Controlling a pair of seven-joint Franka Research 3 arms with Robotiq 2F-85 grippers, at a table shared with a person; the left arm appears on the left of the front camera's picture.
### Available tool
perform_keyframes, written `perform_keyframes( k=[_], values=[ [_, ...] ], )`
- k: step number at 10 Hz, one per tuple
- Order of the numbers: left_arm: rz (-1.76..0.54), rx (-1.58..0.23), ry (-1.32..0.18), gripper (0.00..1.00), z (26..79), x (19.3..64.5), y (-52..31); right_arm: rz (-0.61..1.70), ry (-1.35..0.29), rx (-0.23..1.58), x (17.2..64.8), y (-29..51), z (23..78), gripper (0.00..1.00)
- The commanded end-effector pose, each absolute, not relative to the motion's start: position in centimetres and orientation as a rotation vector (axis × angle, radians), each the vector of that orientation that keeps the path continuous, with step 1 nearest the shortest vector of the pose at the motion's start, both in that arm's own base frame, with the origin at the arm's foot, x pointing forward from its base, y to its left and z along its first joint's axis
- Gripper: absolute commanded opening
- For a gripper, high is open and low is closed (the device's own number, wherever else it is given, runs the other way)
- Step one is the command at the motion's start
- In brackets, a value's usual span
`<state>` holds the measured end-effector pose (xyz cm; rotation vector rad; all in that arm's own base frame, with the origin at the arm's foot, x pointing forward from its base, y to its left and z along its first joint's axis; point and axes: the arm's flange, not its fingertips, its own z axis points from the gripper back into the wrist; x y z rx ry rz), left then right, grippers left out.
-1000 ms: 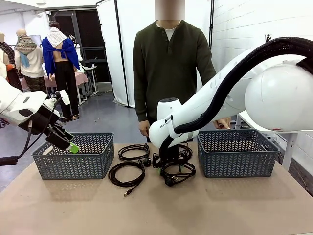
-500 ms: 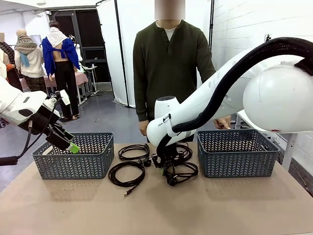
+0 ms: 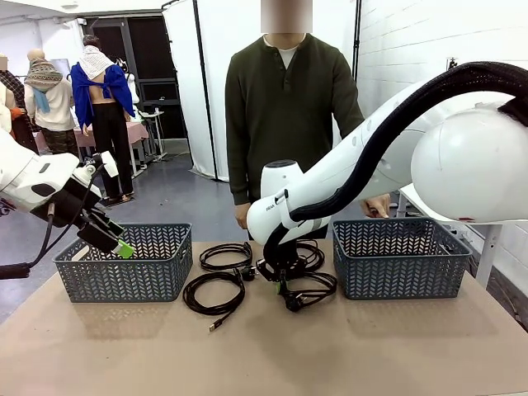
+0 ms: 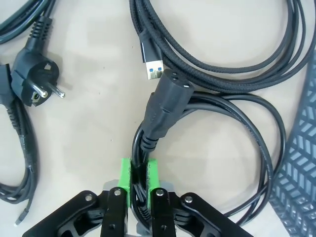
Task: Organize the cables according to human instructions.
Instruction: Pick up a bundle of cables and place it in the basket indicated by the human.
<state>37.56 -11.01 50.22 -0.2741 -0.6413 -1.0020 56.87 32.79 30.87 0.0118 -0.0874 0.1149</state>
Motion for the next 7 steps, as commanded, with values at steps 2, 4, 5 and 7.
perform_keyframes(
  k=[2, 4, 5, 7],
  values=[
    [-1.020, -0.287, -0.645, 1.00, 49.8, 37.7, -10.7, 0.131, -0.089, 0.040, 56.9, 32.2, 30.8, 0.00],
    [-1.020, -0.287, -0.645, 1.00, 49.8, 37.7, -10.7, 0.161, -0.099, 0.017, 55.9, 32.6, 33.4, 0.00],
    [-1.020, -0.287, -0.645, 1.00, 49.8, 37.7, -10.7, 0.200, -0.101, 0.010, 55.1, 32.7, 35.3, 0.00],
    [-1.020, -0.287, -0.645, 1.00, 49.8, 37.7, -10.7, 0.306, -0.058, 0.042, 54.2, 32.9, 38.1, 0.00]
  ],
)
